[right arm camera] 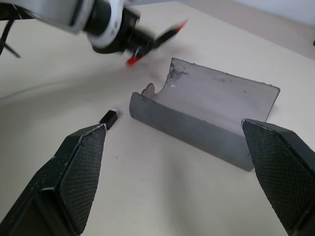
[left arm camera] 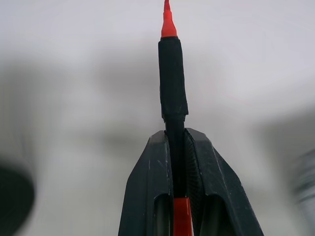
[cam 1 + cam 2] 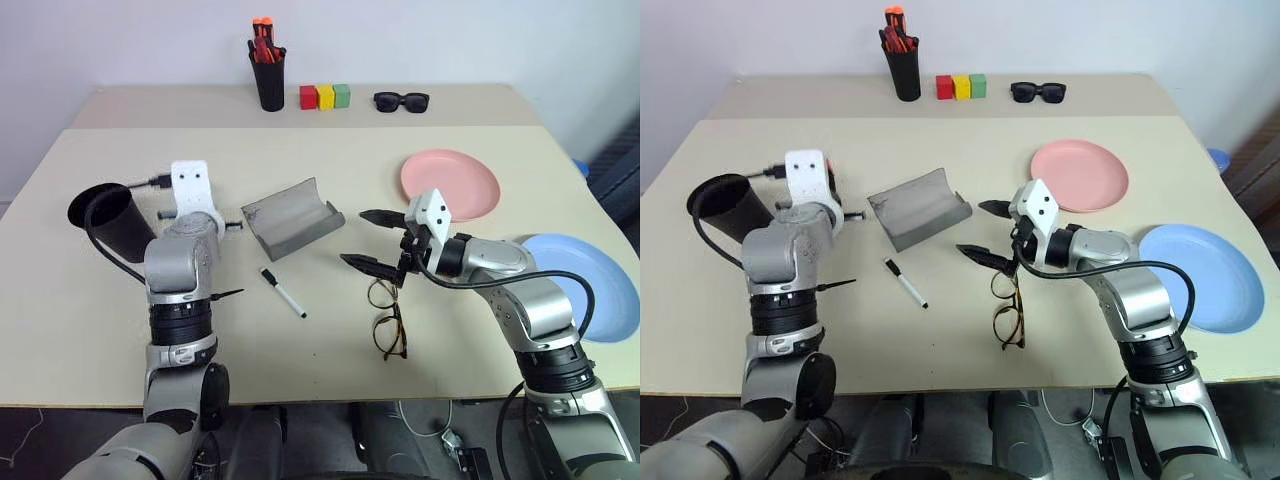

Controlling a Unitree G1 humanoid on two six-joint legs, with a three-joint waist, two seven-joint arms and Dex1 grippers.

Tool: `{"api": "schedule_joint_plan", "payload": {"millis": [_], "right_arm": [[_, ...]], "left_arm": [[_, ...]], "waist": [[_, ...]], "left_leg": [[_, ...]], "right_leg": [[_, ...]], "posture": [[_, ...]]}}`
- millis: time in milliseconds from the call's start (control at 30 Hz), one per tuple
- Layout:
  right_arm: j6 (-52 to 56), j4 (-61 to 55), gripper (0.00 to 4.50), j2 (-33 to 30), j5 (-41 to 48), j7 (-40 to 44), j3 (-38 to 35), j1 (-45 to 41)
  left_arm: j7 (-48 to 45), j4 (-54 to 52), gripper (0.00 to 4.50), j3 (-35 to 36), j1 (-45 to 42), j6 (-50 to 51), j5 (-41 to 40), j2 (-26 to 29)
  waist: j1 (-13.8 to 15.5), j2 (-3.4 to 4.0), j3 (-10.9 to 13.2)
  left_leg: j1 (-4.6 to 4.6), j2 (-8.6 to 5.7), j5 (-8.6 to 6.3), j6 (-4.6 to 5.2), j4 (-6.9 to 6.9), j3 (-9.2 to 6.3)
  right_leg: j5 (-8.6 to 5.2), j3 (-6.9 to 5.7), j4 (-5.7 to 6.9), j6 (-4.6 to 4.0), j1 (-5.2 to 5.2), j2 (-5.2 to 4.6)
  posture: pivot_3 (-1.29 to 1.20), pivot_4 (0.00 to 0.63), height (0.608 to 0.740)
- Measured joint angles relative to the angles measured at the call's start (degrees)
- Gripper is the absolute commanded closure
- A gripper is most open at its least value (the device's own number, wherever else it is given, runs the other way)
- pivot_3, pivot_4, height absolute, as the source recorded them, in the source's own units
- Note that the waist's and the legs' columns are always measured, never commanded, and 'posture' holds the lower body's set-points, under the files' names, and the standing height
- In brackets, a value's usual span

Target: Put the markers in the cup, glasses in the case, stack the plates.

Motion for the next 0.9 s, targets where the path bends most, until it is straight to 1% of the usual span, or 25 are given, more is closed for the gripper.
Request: {"api": "schedule_joint_plan", "payload": {"millis": [33, 100, 200, 300, 333, 400, 433, 533, 633, 700, 800, 900], "right_arm": [[-0.1, 0.1, 0.0, 0.8, 0.3, -0.2, -0.2, -0.8], [0.6, 0.2, 0.0, 2.7, 1.8, -1.0, -1.0, -1.9], [2.3, 0.1, 0.0, 6.6, 4.6, -2.7, -1.6, -3.4], [2.7, -0.1, 0.0, 10.3, 5.4, -4.4, -0.8, -4.1], [2.8, -0.1, 0.0, 12.1, 5.4, -5.3, 0.1, -4.4], [2.7, 0.0, 0.0, 14.4, 5.2, -6.4, 1.6, -4.8], [2.5, 0.0, 0.0, 15.9, 4.6, -7.0, 2.9, -5.3], [1.8, 0.1, 0.0, 17.5, 3.8, -8.0, 4.6, -5.6], [1.5, 0.2, 0.0, 17.8, 3.2, -8.5, 4.8, -5.6], [1.5, 0.2, 0.0, 18.3, 3.2, -8.8, 4.8, -5.6], [1.6, 0.2, 0.0, 18.9, 3.3, -9.0, 4.8, -5.7], [1.8, 0.2, 0.0, 19.9, 3.5, -8.9, 5.2, -6.0]], "left_arm": [[-2.3, -3.0, 4.47, -1.6, 0.7, -4.9, -0.2, 1.1], [-3.8, -5.8, 4.47, -2.7, 1.1, -11.6, -0.2, 1.8], [-1.7, -6.9, 4.47, -0.5, 1.1, -19.6, 0.0, 1.2], [1.7, -6.6, 4.47, 2.6, 1.1, -28.4, 1.5, 2.5], [2.7, -6.5, 4.47, 3.4, 1.2, -32.6, 2.7, 4.1], [3.6, -6.6, 4.47, 4.5, 1.3, -37.5, 4.0, 6.0], [4.1, -6.7, 4.47, 5.2, 2.0, -39.8, 5.2, 8.3], [5.7, -7.5, 4.47, 8.6, 3.8, -41.9, 7.4, 11.4], [6.9, -9.1, 4.47, 13.1, 7.0, -40.9, 7.4, 11.8], [6.4, -10.9, 4.47, 15.7, 11.2, -40.1, 6.3, 11.8], [5.4, -11.1, 4.47, 16.7, 15.7, -39.8, 5.0, 10.6], [5.5, -11.1, 4.47, 16.7, 17.0, -40.1, 4.2, 9.6]], "waist": [[-0.1, 0.0, 0.0], [-0.2, 0.0, 0.0], [-0.2, 0.02, 0.0], [-0.1, 0.02, 0.0], [-0.1, 0.02, 0.0], [-0.1, 0.02, 0.0], [-0.1, 0.02, 0.0], [-0.1, 0.02, 0.0], [0.1, 0.01, 0.0], [-0.1, 0.0, 0.0], [-0.1, 0.0, 0.0], [-0.1, -0.01, 0.0]], "left_leg": [[0.0, 0.0, 0.0, 0.0, -0.01, 0.0], [0.04, 0.02, 0.0, 0.0, -0.04, 0.01], [0.06, 0.04, 0.0, 0.01, -0.03, 0.01], [0.04, 0.03, 0.0, 0.01, -0.01, 0.01], [0.02, 0.04, 0.0, 0.01, -0.02, 0.0], [0.02, 0.03, 0.0, 0.01, -0.01, 0.01], [0.02, 0.03, 0.0, 0.01, -0.02, 0.01], [0.02, 0.03, 0.0, 0.01, -0.02, 0.01], [-0.01, 0.03, 0.0, 0.01, 0.01, 0.0], [0.01, 0.04, 0.0, 0.02, -0.02, 0.0], [0.02, 0.05, 0.0, 0.02, 0.0, -0.03], [0.01, 0.04, 0.0, 0.01, 0.04, -0.03]], "right_leg": [[0.0, 0.0, -0.01, 0.0, 0.0, 0.0], [0.01, 0.01, 0.0, -0.02, 0.0, 0.01], [0.02, 0.01, 0.02, -0.04, 0.0, 0.04], [0.02, 0.01, 0.01, -0.04, 0.0, 0.02], [0.03, 0.0, 0.01, -0.04, -0.01, 0.03], [0.02, 0.0, 0.02, -0.04, -0.01, 0.02], [0.03, 0.0, 0.02, -0.04, -0.01, 0.03], [0.03, 0.0, 0.02, -0.04, -0.02, 0.02], [0.03, -0.02, 0.02, -0.04, -0.02, 0.01], [0.03, -0.02, 0.03, -0.04, -0.02, 0.02], [0.02, -0.04, 0.1, -0.05, -0.03, 0.05], [0.03, -0.04, 0.09, -0.04, -0.02, 0.04]], "posture": [[0.0, 0.15, 0.74], [0.0, 0.15, 0.74], [0.0, 0.15, 0.74], [0.0, 0.15, 0.74], [0.0, 0.15, 0.74], [0.0, 0.15, 0.74], [0.0, 0.15, 0.74], [0.0, 0.15, 0.74], [0.0, 0.15, 0.74], [0.0, 0.15, 0.74], [0.0, 0.15, 0.74], [0.0, 0.15, 0.74]]}}
